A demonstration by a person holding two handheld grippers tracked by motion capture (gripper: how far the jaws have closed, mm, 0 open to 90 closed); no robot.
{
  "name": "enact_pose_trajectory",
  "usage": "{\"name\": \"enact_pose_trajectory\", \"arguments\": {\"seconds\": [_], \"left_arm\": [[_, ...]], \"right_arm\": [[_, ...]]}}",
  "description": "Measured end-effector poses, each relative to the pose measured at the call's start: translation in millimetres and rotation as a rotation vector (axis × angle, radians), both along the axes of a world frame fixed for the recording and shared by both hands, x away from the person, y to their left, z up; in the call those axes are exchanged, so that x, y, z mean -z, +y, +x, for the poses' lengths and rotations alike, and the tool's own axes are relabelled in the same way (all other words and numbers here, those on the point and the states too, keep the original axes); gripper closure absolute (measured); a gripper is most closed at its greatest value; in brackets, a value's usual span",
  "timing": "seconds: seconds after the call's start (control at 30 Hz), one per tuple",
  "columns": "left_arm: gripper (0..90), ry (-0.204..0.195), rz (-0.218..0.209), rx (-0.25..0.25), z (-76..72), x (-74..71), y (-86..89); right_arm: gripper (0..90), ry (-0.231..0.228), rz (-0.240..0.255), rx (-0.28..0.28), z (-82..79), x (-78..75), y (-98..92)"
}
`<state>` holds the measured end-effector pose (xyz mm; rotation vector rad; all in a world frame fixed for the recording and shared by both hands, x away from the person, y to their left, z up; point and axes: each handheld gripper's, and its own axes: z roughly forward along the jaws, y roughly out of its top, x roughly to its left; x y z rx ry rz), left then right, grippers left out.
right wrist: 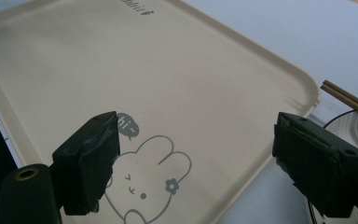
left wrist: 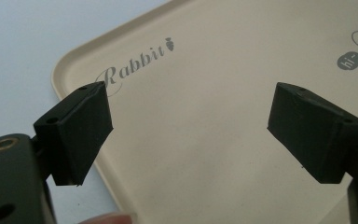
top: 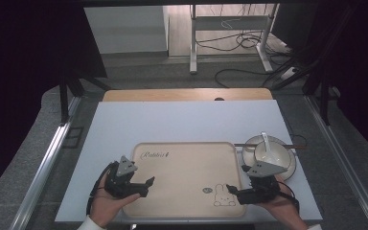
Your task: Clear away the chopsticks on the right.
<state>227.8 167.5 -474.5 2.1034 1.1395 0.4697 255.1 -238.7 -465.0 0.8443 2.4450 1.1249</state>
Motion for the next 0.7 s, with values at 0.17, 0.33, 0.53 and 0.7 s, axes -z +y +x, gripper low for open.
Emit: {"name": "enact_pose_trajectory", "arguments": {"seconds": [0.17,0.33,0.53,0.7], "left_arm": [[13.4,0.005,0.009,-0.005,2.1,2.5,1.6],[13.5,0.001,0.018,-0.010,2.6,2.7,3.4],[13.7,0.001,0.029,-0.015,1.7,3.2,4.7],[13.8,0.003,0.035,-0.012,3.2,1.5,3.4]], "right_arm": [[15.2,0.011,-0.010,-0.007,1.8,2.9,1.4],[16.0,0.023,-0.018,-0.011,2.1,4.1,1.3],[21.2,0.028,-0.019,-0.020,2.5,-2.5,2.2],[24.8,0.028,-0.032,-0.036,6.4,-11.1,5.9]]}}
